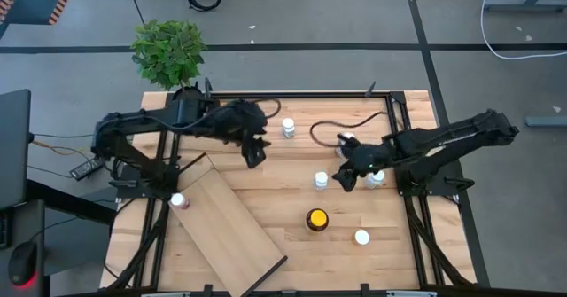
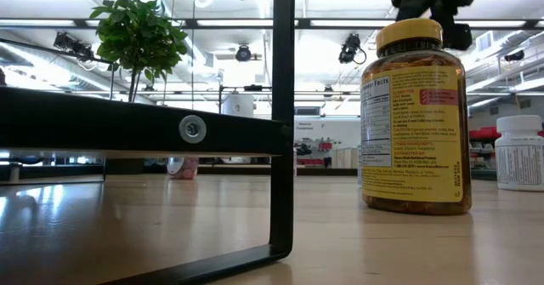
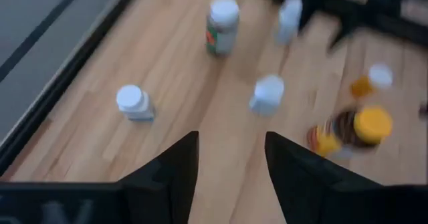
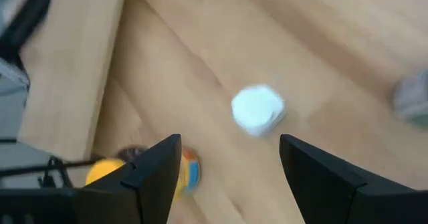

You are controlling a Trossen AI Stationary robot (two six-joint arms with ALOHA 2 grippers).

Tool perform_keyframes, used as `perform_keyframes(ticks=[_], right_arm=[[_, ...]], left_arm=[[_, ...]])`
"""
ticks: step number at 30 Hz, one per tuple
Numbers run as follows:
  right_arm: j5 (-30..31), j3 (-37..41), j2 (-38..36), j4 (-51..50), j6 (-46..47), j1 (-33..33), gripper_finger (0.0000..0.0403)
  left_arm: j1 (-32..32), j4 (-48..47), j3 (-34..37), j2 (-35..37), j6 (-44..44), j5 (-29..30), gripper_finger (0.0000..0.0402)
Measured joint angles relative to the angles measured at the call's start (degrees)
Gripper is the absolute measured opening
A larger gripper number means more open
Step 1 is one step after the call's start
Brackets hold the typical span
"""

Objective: Pick and place medicine bottles onto shelf by color
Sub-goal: Put the left white pill bottle on the shelf

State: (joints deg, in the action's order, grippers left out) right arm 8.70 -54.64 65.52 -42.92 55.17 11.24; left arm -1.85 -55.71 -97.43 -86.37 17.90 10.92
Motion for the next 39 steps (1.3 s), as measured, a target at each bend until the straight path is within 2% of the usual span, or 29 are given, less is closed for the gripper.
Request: perform_keyframes(ticks=[2, 6, 9, 14, 24, 28, 39], right_arm=[[-0.47, 0.06, 2.45, -0.05, -0.28, 0.04, 0.0261], [-0.05, 0.08, 7.07, -0.02, 1.04, -0.77, 0.0261], [-0.22, -0.16, 10.80, 1.31, 4.86, -1.68, 0.0261], [-0.50, -2.77, 17.19, 4.91, 6.20, -3.53, 0.0267], [-4.05, -11.35, 28.12, -2.49, 8.75, -6.14, 0.0295], [-6.40, -14.30, 28.69, -2.81, 9.08, -6.40, 0.0296], [-6.17, -15.31, 28.91, -6.37, 12.76, -6.38, 0.0296]], left_arm=[[0.49, 2.61, -0.79, 0.31, 2.15, 2.11, 0.0170], [2.55, 5.31, -1.03, 2.85, 3.18, 2.35, 0.0155], [3.82, 3.21, -0.97, 3.89, 3.48, 2.17, 0.0144], [4.97, -0.83, -0.92, 6.56, 3.77, 2.29, 0.0132], [5.08, -4.94, -0.89, 11.26, 3.50, 2.36, 0.0140], [5.10, -6.94, -0.85, 12.25, 3.43, 2.27, 0.0140], [5.66, -9.07, -0.87, 13.05, 2.51, 2.32, 0.0129]])
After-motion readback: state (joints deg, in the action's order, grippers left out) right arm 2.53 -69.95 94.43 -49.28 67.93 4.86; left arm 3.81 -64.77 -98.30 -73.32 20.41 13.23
